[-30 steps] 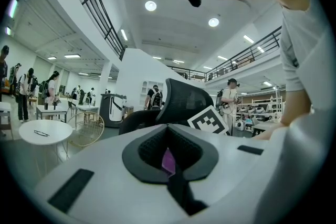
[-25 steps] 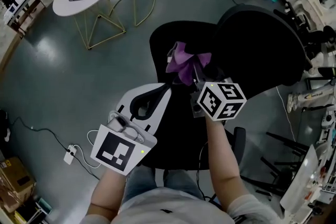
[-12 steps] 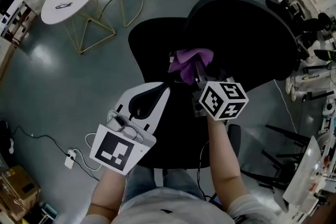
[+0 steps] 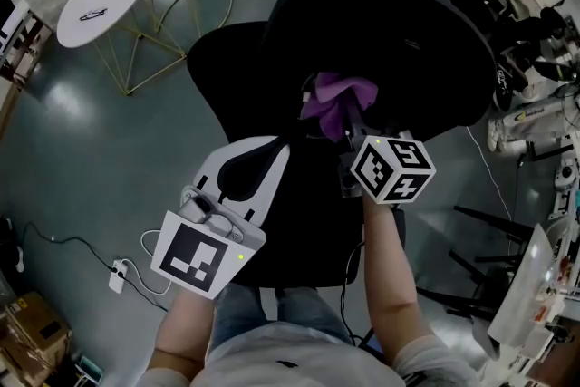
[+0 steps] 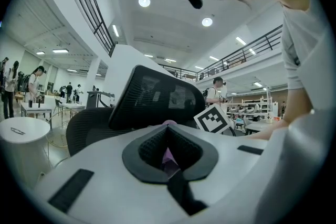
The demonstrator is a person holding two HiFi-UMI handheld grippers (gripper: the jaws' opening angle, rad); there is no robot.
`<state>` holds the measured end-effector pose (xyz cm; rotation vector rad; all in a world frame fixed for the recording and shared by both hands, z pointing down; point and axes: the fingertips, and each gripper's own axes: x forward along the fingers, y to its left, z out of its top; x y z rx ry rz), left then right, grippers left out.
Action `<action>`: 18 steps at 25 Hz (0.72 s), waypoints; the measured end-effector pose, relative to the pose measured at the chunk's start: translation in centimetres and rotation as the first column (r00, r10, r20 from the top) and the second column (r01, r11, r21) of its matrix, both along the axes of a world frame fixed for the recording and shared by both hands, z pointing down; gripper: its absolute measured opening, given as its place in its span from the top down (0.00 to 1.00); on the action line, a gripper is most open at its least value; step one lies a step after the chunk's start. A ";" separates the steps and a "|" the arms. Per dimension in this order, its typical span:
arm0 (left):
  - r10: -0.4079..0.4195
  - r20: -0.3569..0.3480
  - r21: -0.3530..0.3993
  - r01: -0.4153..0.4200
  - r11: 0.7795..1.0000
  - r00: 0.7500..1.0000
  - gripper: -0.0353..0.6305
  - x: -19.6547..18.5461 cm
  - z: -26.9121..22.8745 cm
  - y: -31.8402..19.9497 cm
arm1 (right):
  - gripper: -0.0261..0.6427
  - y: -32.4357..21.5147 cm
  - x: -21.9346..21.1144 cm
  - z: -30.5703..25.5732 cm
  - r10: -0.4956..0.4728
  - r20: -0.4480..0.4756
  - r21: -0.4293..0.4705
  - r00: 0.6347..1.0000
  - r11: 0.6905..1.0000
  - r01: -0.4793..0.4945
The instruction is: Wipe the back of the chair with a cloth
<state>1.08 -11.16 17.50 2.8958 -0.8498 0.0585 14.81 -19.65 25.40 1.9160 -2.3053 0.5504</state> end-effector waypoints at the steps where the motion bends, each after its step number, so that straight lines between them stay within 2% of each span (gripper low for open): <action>1: 0.005 -0.001 0.001 -0.005 1.000 1.000 0.93 0.4 0.0 0.2 | 0.89 0.2 0.7 0.0 0.010 -0.003 0.000 1.000 1.000 -0.010; 18: 0.094 -0.022 -0.001 -0.094 0.996 0.995 0.93 8.0 0.2 4.5 | 0.89 3.5 10.4 -0.3 0.124 -0.031 0.009 0.992 0.992 -0.124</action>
